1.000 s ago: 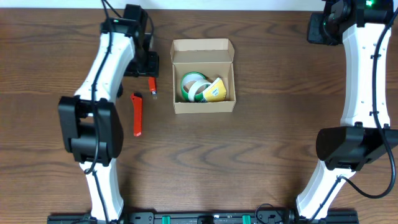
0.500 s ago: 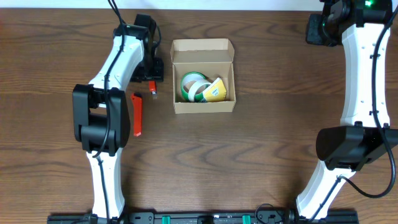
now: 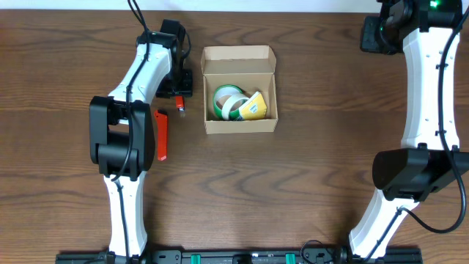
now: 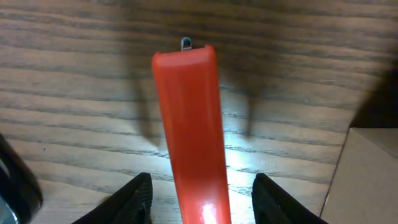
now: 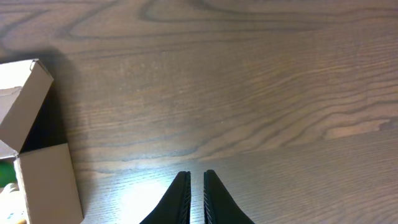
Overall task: Pack container
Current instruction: 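Reach the left gripper to the red stapler and grasp it, then carry the red stapler with the left gripper into the box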
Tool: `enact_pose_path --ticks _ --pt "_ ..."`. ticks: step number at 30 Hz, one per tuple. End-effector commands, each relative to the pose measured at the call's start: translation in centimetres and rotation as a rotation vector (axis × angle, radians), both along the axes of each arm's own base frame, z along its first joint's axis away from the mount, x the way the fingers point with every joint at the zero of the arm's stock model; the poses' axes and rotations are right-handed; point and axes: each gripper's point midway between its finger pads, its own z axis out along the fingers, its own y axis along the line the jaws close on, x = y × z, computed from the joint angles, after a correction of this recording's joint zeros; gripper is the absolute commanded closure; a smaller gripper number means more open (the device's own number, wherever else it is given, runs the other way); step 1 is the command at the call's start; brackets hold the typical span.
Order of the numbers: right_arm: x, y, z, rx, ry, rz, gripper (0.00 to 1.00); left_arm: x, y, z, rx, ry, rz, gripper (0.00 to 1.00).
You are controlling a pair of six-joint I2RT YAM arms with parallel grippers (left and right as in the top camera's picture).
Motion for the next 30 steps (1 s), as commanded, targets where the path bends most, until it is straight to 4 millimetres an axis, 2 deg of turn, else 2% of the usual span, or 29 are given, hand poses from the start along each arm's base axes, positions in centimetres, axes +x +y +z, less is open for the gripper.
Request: enact_pose_path --ticks 1,6,13,17,23,30 --pt "-0.1 0.3 0.0 0.009 -0.001 -0.004 0.91 0.2 -0.1 -0.9 -0.005 0.014 0.015 0.48" --pt "-0.1 0.3 0.0 0.009 -0.002 -0.004 0.91 0.2 -0.1 -1.0 -0.005 0.014 0.016 0.53" --pt "0.0 0.3 0.0 0.009 -0.003 -0.004 0.91 0.2 0.1 -1.2 0.002 0.018 0.018 0.51" --pt "0.0 0.3 0.0 0.008 -0.002 -0.004 0.91 -0.1 0.2 -1.7 0.005 0.034 0.018 0.54" --pt "-0.1 0.3 0.0 0.009 -0.002 -0.004 0.91 -0.6 0.3 -2.4 0.011 0.066 0.019 0.68" --pt "-0.1 0.3 0.0 0.009 -0.002 -0.004 0.91 -0.9 0.4 -2.4 0.013 0.075 0.019 0.94"
